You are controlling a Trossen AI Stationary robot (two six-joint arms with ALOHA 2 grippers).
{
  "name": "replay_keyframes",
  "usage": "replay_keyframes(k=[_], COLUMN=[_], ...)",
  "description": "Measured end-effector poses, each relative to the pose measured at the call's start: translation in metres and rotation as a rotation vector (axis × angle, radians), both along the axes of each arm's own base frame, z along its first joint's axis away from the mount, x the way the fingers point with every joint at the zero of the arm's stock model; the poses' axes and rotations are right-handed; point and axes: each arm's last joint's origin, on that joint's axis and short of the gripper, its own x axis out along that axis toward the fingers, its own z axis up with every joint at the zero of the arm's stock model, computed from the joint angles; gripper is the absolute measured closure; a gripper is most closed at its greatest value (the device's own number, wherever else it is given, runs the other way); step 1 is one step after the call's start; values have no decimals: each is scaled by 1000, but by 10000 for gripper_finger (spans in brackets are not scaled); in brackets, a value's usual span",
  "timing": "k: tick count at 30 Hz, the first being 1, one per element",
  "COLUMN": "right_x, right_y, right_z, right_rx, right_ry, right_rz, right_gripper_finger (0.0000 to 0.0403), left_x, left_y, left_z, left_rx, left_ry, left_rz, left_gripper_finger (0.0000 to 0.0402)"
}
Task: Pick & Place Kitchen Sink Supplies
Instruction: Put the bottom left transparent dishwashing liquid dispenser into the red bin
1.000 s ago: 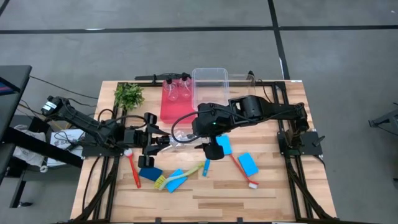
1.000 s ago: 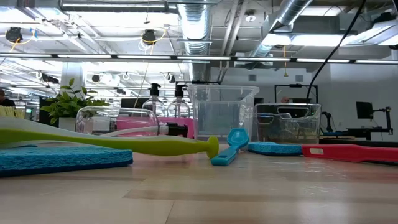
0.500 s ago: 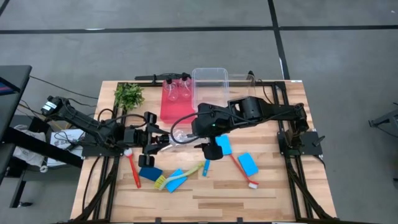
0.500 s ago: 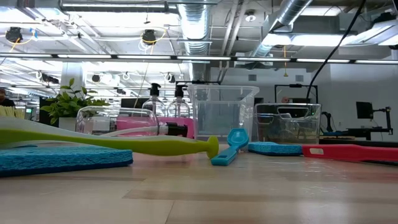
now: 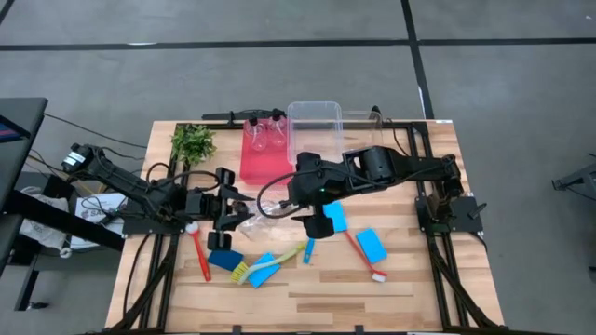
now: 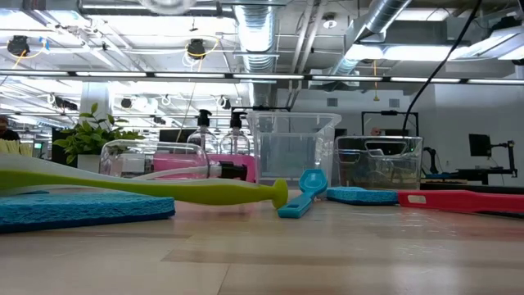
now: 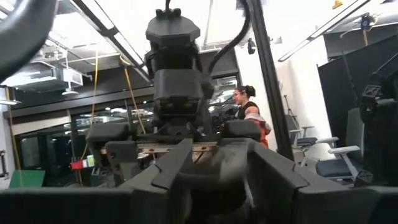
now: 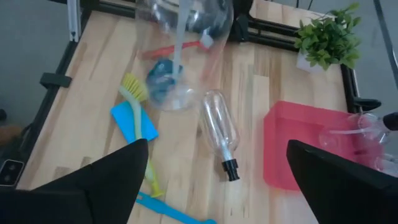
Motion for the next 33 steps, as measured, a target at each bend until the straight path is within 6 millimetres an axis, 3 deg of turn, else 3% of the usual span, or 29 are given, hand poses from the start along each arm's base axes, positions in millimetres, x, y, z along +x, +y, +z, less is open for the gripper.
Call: replay_keyframes(k=[13,23,33], right_x=[-5,-17,-27], right_y=[-1,-3,11], right_z=[-6,-16,-20], right_rx=[6,85,81], right_ry=[78,233,295], right_rz=[-17,-136,-208], right_gripper_finger=[33,33,32], left_x=[0,2,1], left_y=[-1,-2,-19], left_z=[0,-8,-38], left_rx=[-4,-138,-2], left_ry=[1,107,405], left_rz=[-5,-64,-92], left_gripper_finger=[394,365,271])
